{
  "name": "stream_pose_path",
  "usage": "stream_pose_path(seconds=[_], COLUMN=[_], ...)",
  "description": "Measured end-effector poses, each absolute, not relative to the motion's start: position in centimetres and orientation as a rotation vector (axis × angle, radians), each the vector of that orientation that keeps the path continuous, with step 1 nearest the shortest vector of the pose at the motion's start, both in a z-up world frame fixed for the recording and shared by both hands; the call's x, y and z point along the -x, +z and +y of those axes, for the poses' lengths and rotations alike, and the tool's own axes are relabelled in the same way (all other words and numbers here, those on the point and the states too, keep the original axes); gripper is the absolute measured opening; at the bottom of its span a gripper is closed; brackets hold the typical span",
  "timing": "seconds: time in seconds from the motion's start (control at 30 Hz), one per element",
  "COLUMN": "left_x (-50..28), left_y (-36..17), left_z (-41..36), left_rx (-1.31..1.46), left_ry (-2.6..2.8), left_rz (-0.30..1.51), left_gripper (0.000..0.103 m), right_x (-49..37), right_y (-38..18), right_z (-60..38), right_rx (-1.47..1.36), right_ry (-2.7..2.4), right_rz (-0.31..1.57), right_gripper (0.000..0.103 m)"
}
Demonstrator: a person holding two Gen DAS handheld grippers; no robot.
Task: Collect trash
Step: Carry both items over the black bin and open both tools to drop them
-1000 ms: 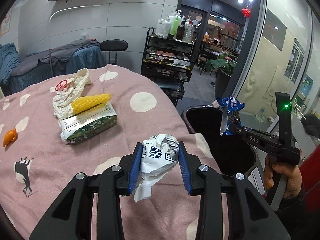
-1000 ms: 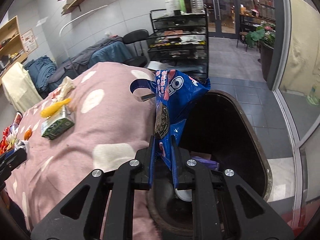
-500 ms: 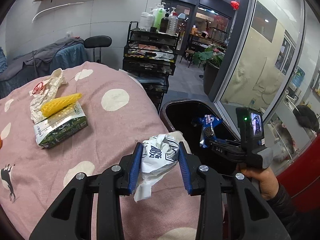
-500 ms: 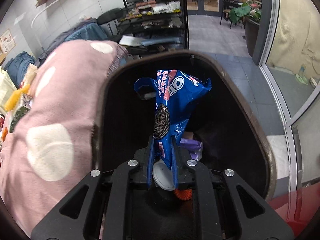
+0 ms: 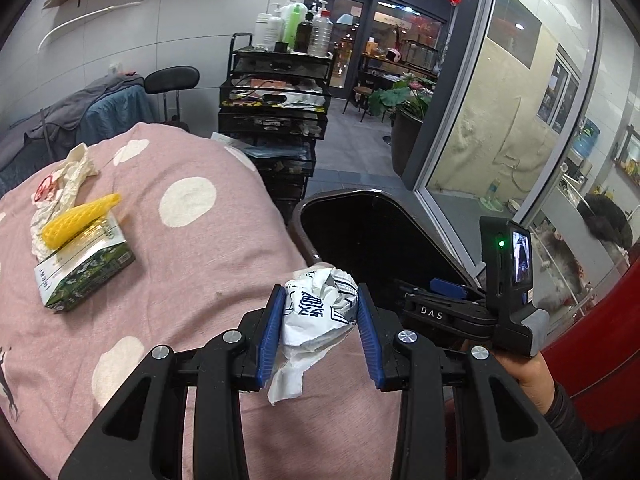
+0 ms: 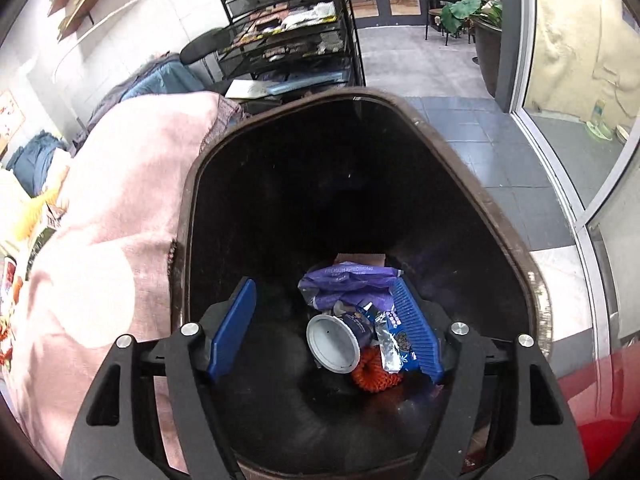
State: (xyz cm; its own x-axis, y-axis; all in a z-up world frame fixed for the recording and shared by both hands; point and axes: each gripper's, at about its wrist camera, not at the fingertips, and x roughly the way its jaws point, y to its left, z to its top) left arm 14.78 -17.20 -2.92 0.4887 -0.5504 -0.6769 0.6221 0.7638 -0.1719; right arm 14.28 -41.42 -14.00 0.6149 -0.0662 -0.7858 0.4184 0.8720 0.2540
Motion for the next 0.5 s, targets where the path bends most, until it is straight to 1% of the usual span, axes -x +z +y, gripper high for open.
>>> stream_pose_path(seconds=[0.23,0.5], left_x=[-15.2,-15.8], left_y=[-2.9,-3.3], left_z=[-20.2,-24.6], left_rx=[-0.121,-0.173], left_ry=[-0.767,-0.813], left_rz=[0.808,0.833], left_gripper=[0.036,0.036], right_x=[-12.6,-11.1], right_y=[-12.4,-11.4], right_z=[-43.4,-46.4], right_rx=[-0.498,-0.535], right_ry=[-0.353,-0.438], right_rz=[0.8,0.751], right_gripper=[0.079,0.08])
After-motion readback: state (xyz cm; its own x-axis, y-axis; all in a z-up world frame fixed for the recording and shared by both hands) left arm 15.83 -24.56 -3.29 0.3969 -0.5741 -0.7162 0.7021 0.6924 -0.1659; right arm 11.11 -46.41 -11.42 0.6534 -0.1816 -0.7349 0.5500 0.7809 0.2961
